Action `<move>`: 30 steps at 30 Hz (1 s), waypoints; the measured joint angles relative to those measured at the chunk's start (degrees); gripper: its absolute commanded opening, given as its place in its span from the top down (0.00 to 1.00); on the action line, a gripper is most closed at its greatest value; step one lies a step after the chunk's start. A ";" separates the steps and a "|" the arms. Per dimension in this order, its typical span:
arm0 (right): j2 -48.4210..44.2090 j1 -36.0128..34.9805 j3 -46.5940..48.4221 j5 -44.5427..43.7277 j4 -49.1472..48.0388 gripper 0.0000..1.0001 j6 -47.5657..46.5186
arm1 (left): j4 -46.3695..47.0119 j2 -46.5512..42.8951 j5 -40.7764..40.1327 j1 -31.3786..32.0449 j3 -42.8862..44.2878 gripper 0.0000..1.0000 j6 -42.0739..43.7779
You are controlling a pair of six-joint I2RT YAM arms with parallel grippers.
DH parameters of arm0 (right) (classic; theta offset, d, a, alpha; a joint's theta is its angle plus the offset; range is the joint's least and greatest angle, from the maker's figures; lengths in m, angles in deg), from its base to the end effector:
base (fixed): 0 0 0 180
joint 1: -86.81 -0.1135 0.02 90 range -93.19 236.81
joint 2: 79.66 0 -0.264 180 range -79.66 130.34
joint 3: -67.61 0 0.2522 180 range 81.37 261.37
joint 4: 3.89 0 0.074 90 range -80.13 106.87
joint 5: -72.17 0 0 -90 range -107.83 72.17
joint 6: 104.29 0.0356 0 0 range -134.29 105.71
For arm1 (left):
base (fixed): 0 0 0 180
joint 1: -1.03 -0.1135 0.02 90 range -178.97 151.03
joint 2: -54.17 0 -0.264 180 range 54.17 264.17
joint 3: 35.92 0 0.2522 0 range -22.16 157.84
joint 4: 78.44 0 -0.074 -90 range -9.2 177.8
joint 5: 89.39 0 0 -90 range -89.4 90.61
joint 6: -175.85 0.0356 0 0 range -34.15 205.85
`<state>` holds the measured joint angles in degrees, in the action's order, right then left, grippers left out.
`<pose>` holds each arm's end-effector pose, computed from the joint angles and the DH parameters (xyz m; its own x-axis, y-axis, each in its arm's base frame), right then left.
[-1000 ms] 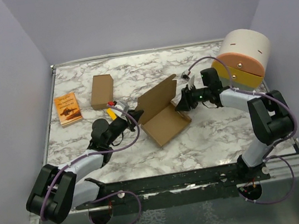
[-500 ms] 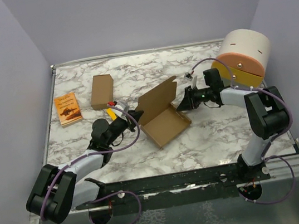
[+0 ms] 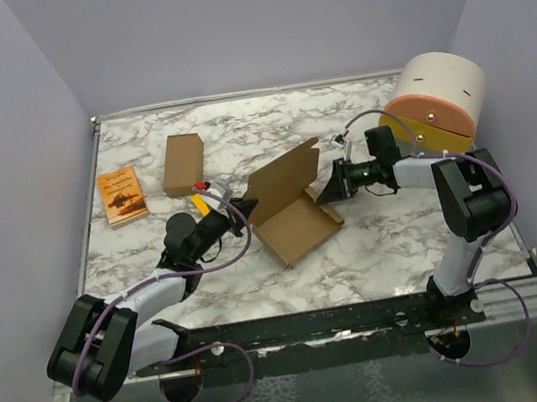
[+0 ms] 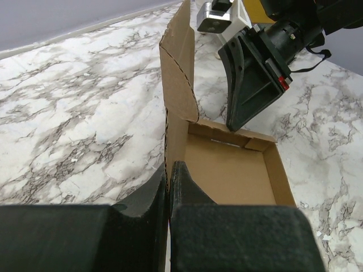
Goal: Fold the paper box
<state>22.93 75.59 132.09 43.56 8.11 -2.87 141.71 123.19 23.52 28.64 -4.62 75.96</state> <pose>0.3219 0.0957 0.1456 -0.8655 -0.0750 -0.4952 -0.4836 0.3826 0.7872 0.1989 -0.1196 0.2102 -0.0955 -0.1286 -0.9871 0.7665 0.6231 -0.1553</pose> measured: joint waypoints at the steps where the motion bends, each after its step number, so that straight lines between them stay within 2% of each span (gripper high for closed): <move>1: 0.22 0.00 0.00 0.00 0.02 0.97 0.20 | 0.00 0.00 0.00 0.00 0.00 1.00 0.00; 9: 0.70 0.00 0.33 -2.25 2.05 0.99 -2.89 | -0.02 0.00 0.00 0.00 0.00 1.00 0.00; 22: -5.01 0.00 0.76 -7.54 6.75 0.95 -15.13 | -0.02 -0.15 0.00 0.11 0.00 1.00 0.00; 30: -5.18 -0.46 0.76 -8.70 8.28 0.87 -18.27 | -0.02 -0.39 0.00 0.15 0.00 1.00 -0.02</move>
<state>17.75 75.13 132.86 34.86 16.39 -21.14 141.68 122.79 23.52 28.80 -4.62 75.94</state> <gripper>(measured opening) 0.110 0.019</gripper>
